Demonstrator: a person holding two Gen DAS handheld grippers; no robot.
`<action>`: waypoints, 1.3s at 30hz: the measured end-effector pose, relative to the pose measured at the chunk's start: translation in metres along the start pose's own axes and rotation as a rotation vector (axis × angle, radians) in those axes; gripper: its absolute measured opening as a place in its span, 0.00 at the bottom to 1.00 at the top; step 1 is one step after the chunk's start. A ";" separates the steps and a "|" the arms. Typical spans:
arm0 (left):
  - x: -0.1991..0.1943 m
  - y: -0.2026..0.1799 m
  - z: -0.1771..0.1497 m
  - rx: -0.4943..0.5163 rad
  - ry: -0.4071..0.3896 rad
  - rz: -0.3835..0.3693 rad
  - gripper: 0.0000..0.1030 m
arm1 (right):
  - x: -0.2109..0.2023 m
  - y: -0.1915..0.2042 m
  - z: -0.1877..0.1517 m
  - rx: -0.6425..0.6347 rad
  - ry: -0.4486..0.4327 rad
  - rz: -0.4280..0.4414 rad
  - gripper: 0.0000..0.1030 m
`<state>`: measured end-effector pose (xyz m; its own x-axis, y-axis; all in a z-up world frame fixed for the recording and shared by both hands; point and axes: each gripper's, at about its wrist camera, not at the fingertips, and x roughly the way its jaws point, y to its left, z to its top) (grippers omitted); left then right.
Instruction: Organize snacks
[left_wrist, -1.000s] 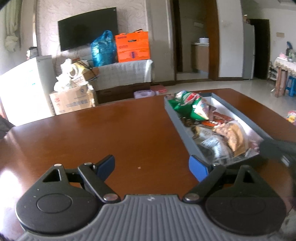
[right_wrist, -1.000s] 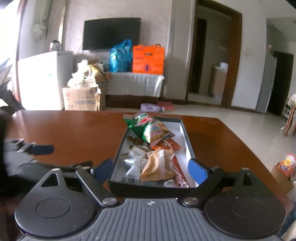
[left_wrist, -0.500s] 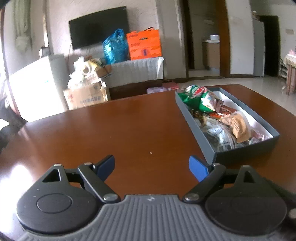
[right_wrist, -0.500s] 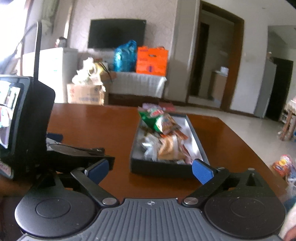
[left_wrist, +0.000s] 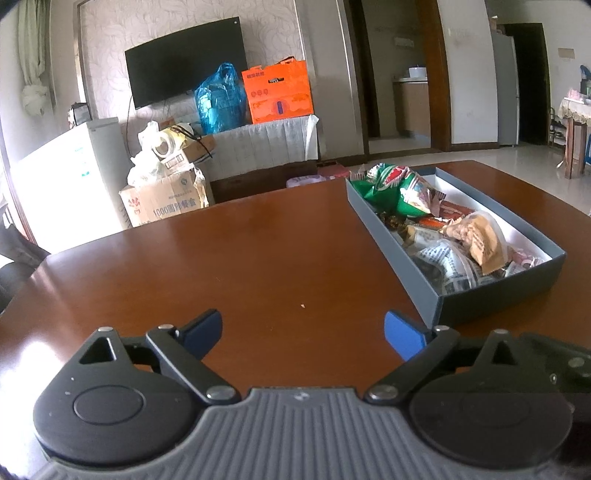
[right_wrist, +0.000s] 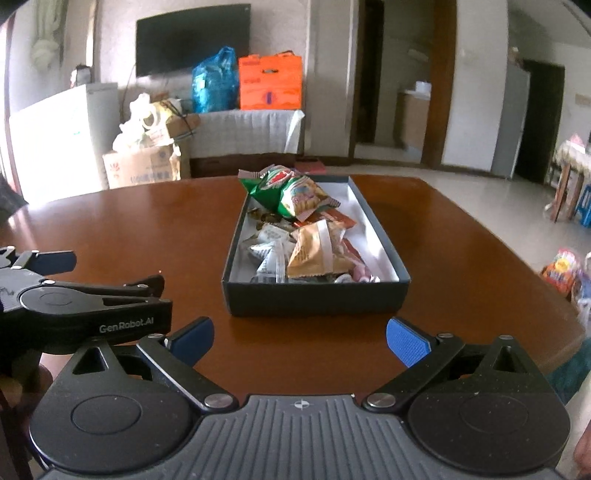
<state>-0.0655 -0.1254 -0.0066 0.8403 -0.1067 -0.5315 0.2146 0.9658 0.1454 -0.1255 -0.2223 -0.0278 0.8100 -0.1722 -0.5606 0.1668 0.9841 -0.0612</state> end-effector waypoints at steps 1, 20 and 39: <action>0.001 -0.002 0.000 0.000 0.003 -0.002 0.93 | 0.000 0.001 0.000 -0.021 0.000 -0.003 0.98; 0.012 -0.017 -0.003 -0.030 0.009 -0.018 0.93 | 0.007 -0.014 0.004 -0.039 0.015 0.009 0.98; 0.014 -0.015 -0.004 -0.028 0.005 0.009 0.99 | 0.009 -0.011 0.002 -0.043 0.025 0.020 0.98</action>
<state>-0.0594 -0.1406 -0.0197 0.8397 -0.0967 -0.5343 0.1929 0.9730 0.1271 -0.1189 -0.2347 -0.0300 0.7986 -0.1521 -0.5823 0.1264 0.9884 -0.0847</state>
